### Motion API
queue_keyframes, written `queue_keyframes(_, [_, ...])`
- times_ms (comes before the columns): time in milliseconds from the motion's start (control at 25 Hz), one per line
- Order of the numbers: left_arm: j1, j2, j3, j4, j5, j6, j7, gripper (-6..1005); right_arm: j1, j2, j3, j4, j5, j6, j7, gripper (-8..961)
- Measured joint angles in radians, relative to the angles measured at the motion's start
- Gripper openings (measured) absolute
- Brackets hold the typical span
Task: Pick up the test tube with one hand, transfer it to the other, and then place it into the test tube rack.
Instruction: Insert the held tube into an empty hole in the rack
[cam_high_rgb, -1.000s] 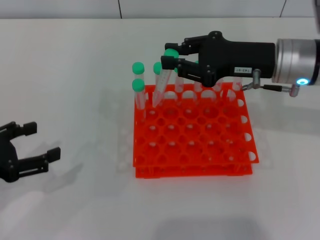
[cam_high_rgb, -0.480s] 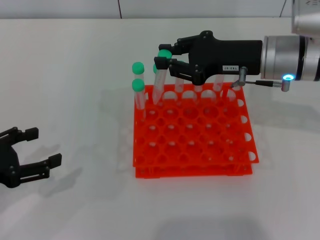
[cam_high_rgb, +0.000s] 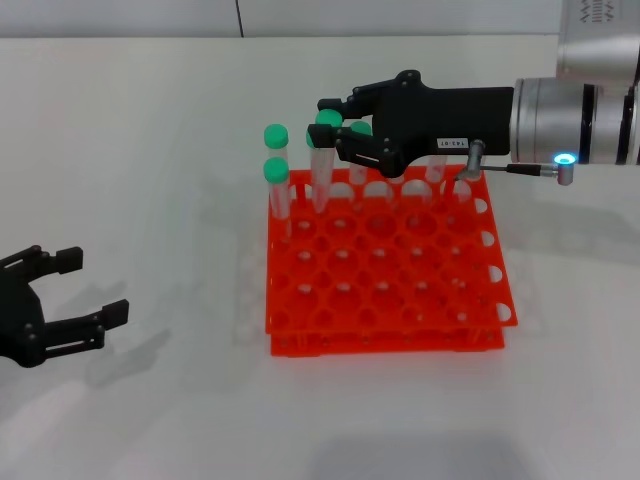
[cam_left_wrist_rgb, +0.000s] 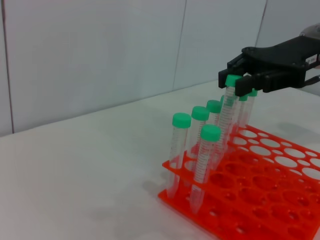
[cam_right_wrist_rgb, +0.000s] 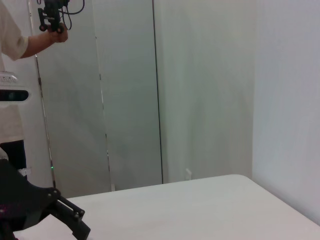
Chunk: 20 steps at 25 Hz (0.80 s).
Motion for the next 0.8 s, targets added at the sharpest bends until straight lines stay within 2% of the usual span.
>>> queue_keyframes(800, [-0.017,0.0,-0.008,-0.018,0.001,-0.003,0.001,893,0.012,-0.005,-0.03,0.003,-0.064,0.059,0.035,254])
